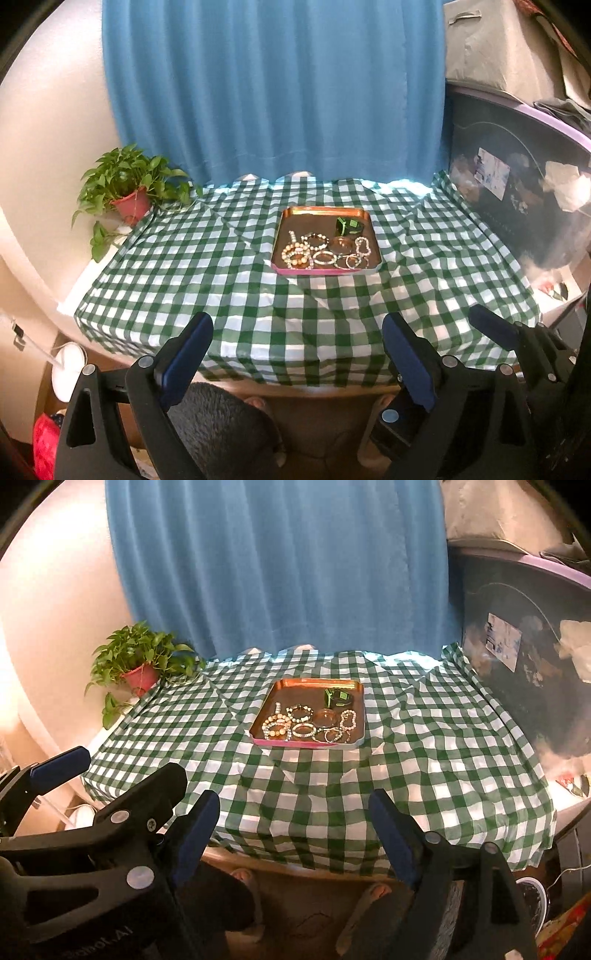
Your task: Organize jewelry
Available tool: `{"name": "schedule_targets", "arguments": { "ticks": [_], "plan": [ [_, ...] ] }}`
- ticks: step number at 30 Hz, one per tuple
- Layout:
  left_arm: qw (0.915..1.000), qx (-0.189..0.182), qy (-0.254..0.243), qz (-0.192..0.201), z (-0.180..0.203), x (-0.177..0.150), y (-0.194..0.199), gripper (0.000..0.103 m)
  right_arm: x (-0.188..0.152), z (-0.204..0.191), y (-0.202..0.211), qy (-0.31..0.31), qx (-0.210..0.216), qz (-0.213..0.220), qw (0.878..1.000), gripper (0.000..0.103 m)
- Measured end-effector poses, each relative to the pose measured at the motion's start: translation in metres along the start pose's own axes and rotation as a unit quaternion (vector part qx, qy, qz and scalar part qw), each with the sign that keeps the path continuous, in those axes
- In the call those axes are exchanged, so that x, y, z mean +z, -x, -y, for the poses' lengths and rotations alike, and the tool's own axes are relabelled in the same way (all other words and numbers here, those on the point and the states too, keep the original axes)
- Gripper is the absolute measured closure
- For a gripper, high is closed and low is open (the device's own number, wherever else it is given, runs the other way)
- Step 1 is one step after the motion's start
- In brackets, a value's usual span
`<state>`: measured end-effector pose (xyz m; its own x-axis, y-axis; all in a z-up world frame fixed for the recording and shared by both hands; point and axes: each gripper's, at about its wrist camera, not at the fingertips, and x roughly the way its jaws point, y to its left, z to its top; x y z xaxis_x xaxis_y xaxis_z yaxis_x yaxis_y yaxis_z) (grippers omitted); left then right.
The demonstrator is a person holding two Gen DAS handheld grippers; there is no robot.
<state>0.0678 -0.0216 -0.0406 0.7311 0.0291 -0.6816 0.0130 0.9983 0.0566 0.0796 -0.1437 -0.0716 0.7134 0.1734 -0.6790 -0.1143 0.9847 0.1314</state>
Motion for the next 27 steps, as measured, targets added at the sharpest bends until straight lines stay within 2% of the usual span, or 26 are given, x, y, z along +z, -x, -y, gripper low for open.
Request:
{"name": "schedule_targets", "arguments": {
  "ticks": [27],
  "plan": [
    [1.0000, 0.001, -0.005, -0.006, -0.0032, -0.0046, -0.0010, 0.007, -0.0060, 0.0055, 0.0023, -0.004, 0.000, -0.003, 1.000, 0.023]
  ]
}}
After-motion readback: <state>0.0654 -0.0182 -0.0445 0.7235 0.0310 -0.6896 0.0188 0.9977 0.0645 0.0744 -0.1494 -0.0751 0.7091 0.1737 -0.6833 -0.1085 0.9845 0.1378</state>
